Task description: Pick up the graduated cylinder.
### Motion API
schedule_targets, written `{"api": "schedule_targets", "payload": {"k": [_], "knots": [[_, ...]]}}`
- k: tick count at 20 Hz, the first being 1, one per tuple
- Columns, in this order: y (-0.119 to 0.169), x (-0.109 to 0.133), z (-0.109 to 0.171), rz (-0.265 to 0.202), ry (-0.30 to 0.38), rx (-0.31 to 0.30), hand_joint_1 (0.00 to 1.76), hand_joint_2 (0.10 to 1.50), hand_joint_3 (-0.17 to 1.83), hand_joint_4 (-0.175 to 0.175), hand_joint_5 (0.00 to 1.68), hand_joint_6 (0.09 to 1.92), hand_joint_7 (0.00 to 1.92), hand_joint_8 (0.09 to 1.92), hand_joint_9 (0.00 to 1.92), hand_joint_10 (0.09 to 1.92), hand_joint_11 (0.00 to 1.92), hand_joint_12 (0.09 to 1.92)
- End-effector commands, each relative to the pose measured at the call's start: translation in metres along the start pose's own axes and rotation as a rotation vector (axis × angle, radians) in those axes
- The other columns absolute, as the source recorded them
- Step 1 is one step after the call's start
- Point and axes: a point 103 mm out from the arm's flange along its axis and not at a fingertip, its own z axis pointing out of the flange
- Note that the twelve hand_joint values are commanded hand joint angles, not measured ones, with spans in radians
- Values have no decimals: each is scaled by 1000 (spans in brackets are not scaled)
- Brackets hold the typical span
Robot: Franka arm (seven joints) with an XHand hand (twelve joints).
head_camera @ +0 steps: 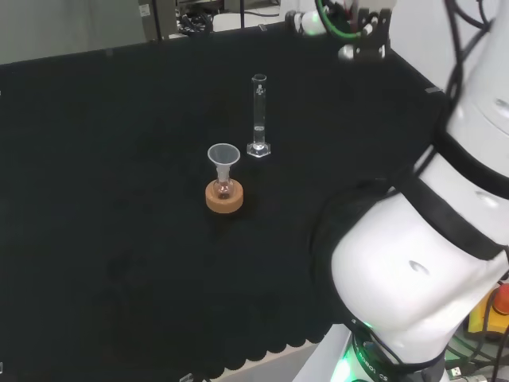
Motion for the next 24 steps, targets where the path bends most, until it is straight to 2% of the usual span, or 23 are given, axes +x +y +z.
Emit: {"api": "schedule_targets", "payload": {"k": [1,10,12,18,21,24], "knots": [[2,-24,126,-36,223,46,468,947,282,-34,361,87,205,634,488,637,282,1344],[-7,-30,150,-78,279,45,496,914,288,-31,377,87,244,640,514,628,290,1342],[-10,-27,156,-99,307,37,500,904,299,-30,383,87,255,634,523,616,292,1341],[-20,-31,174,-117,380,33,534,878,319,-28,399,87,263,619,536,594,301,1340],[-22,-33,179,-146,422,14,569,864,320,-28,401,87,250,612,530,589,302,1339],[-21,-33,186,-176,445,26,641,842,320,-26,404,87,257,612,541,589,304,1339]]}}
